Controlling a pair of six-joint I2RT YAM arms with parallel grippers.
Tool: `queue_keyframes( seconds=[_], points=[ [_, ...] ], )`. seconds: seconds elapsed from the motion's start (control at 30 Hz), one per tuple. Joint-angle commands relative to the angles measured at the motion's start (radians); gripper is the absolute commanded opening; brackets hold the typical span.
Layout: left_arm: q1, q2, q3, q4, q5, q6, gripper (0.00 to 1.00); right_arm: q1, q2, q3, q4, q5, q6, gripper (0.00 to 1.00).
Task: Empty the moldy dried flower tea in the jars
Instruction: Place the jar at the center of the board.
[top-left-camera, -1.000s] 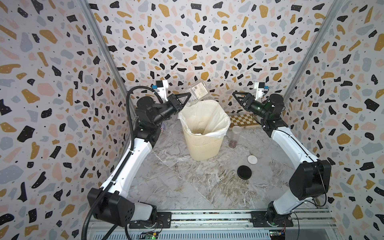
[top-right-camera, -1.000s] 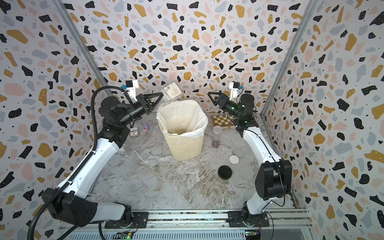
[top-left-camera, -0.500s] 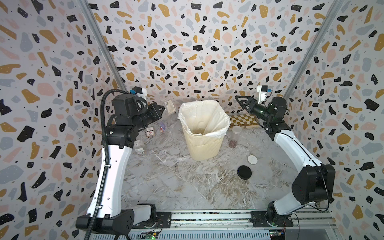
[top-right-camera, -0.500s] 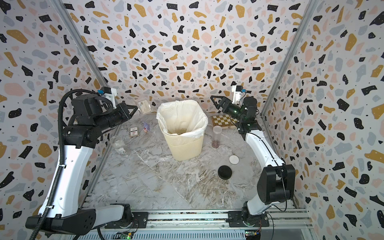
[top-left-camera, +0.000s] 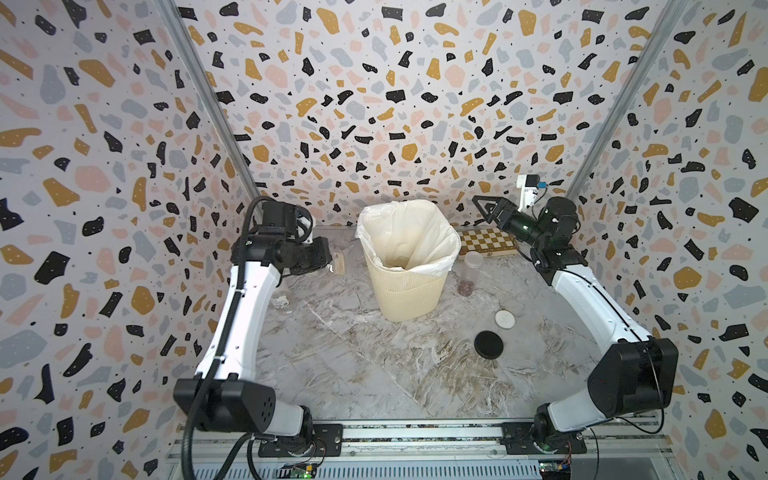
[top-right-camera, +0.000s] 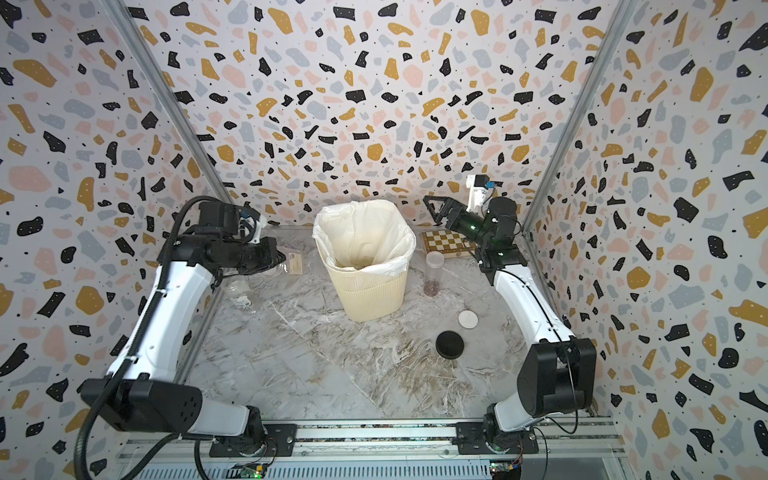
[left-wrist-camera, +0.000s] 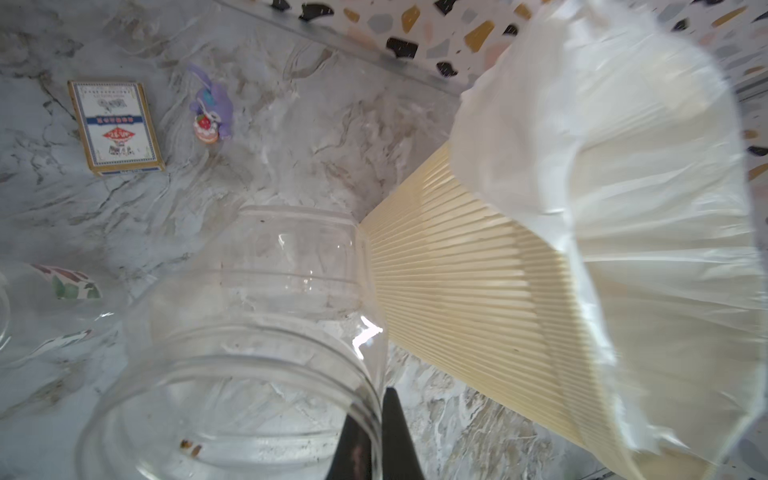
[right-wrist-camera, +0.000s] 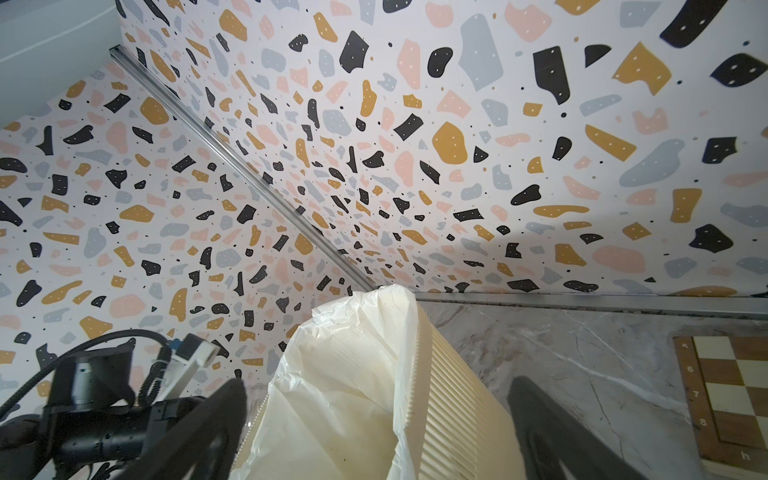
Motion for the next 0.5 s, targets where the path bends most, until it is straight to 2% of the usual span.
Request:
queue_keyframes(
  seconds=[0.0,0.2,0.47],
  points=[
    [0.006,0.074,0.043,-0.045,-0.049,0.080,0.00,-0.011,-0.047,-0.005,-0.015,0.016,-0.029,0.99],
    [0.006,0.217,0.103,-0.012,-0.032,0.076,0.00,-0.014,-0.044,-0.029,-0.014,0.019,-0.031,0.99],
    [0.005,0.378,0.213,0.011,-0.064,0.072,0.00,-0.021,-0.040,-0.042,-0.020,0.024,-0.037,1.00]
  ],
)
